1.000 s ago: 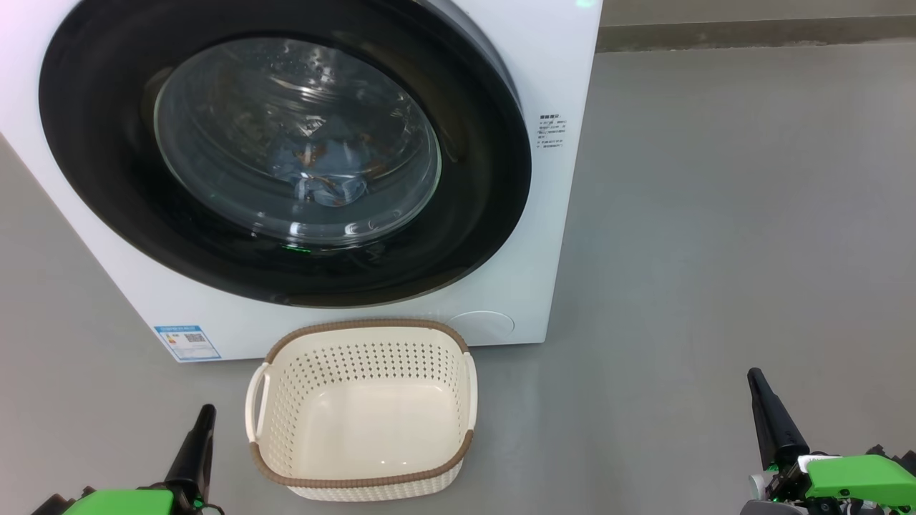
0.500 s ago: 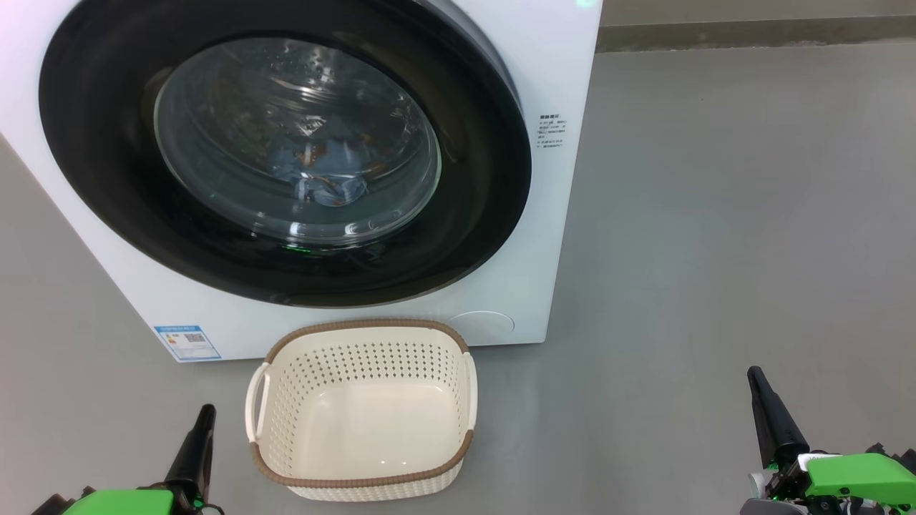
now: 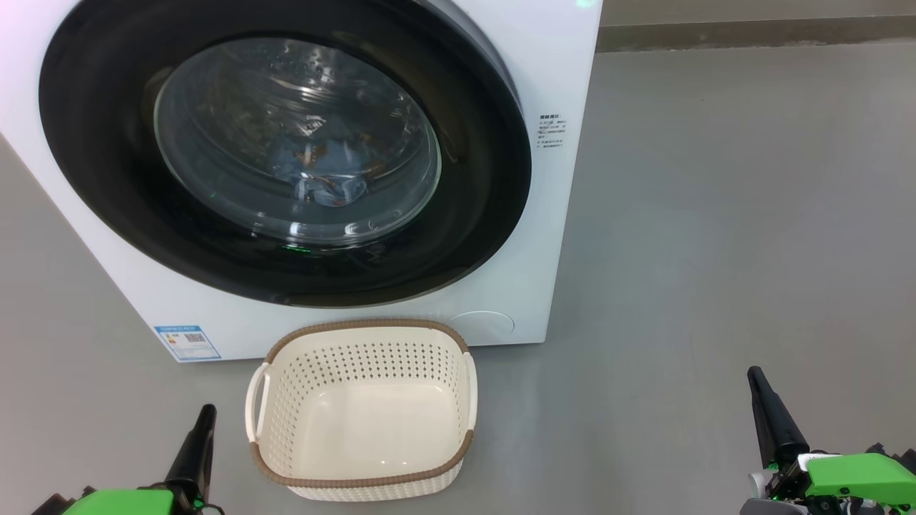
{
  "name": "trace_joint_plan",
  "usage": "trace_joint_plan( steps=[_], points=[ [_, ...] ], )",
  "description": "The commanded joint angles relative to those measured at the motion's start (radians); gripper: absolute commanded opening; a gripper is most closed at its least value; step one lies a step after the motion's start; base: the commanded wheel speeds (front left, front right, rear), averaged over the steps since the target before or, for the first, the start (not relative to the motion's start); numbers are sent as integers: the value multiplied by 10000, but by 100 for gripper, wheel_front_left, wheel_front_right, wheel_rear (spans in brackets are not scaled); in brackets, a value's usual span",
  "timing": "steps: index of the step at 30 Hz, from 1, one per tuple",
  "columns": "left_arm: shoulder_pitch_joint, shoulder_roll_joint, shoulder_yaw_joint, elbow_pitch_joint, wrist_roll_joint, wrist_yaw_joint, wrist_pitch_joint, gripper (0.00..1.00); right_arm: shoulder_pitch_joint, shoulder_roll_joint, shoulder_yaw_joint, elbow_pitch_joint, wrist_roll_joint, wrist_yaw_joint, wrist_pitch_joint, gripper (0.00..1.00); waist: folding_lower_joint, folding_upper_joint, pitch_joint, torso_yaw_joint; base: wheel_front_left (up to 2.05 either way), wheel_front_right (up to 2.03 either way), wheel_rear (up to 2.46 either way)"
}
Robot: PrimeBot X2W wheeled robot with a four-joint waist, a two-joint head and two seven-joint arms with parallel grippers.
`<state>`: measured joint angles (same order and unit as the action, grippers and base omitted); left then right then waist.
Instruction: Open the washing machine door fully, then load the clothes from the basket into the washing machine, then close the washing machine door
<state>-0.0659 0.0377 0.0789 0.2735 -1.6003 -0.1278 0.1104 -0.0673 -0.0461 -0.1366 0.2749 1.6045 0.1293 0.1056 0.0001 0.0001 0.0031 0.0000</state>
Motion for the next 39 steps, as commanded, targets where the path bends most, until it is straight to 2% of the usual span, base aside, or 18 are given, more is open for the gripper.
trace_joint_plan(
  steps=[1, 39],
  points=[
    [-421, 130, 354, -286, -79, -29, 32, 0, -407, -41, 227, -301, 41, 14, 77, 0, 0, -1, 0, 0, 0, 0, 0],
    [-421, 128, 357, -286, -76, -29, 35, 0, -407, -41, 228, -301, 42, 14, 76, 0, 0, -1, 0, 0, 0, 0, 0]
  ],
)
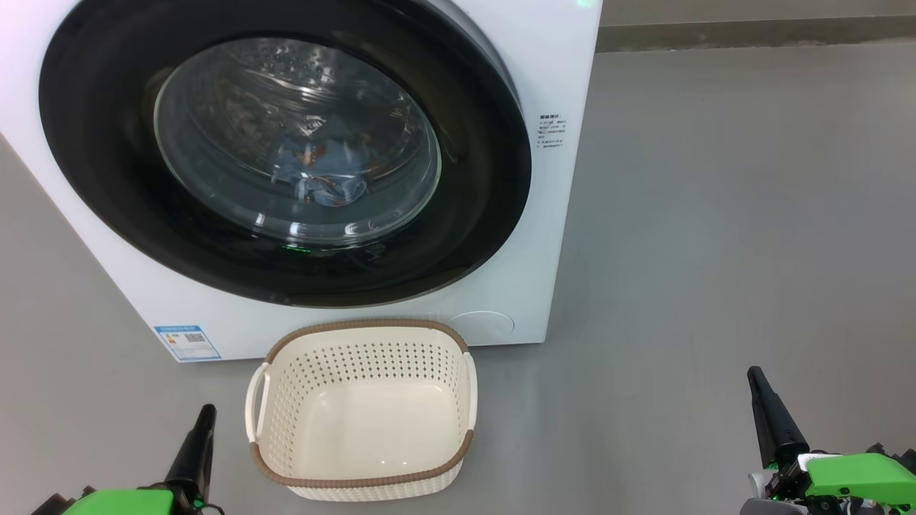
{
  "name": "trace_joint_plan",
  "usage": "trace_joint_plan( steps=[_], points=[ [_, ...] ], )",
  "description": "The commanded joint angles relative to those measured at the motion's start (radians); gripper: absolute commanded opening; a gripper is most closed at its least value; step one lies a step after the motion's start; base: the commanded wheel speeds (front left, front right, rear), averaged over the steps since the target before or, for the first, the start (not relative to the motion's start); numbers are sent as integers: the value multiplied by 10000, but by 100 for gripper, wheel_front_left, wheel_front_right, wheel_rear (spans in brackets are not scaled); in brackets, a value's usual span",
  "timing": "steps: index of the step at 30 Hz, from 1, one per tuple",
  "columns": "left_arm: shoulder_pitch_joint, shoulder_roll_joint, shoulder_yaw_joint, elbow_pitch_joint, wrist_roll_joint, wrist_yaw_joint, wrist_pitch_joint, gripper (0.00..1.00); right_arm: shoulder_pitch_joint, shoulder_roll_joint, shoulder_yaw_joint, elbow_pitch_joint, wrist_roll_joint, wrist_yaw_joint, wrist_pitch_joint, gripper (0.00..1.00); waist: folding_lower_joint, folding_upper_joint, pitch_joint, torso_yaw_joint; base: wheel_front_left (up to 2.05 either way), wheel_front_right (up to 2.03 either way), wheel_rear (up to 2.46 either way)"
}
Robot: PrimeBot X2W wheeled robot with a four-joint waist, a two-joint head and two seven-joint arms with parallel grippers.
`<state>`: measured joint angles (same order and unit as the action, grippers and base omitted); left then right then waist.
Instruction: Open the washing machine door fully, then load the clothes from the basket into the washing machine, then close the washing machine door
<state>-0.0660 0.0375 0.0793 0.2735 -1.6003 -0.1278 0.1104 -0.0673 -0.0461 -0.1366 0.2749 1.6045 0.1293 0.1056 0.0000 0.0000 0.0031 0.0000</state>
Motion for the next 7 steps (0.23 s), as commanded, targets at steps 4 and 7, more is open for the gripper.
trace_joint_plan(
  steps=[4, 7],
  points=[
    [-420, 130, 354, -286, -76, -29, 35, 0, -407, -41, 229, -301, 42, 14, 76, 0, 0, 0, 0, 0, 0, 0, 0],
    [-420, 129, 354, -286, -76, -29, 35, 0, -407, -41, 229, -301, 42, 14, 76, 0, 0, 0, 0, 0, 0, 0, 0]
  ],
)
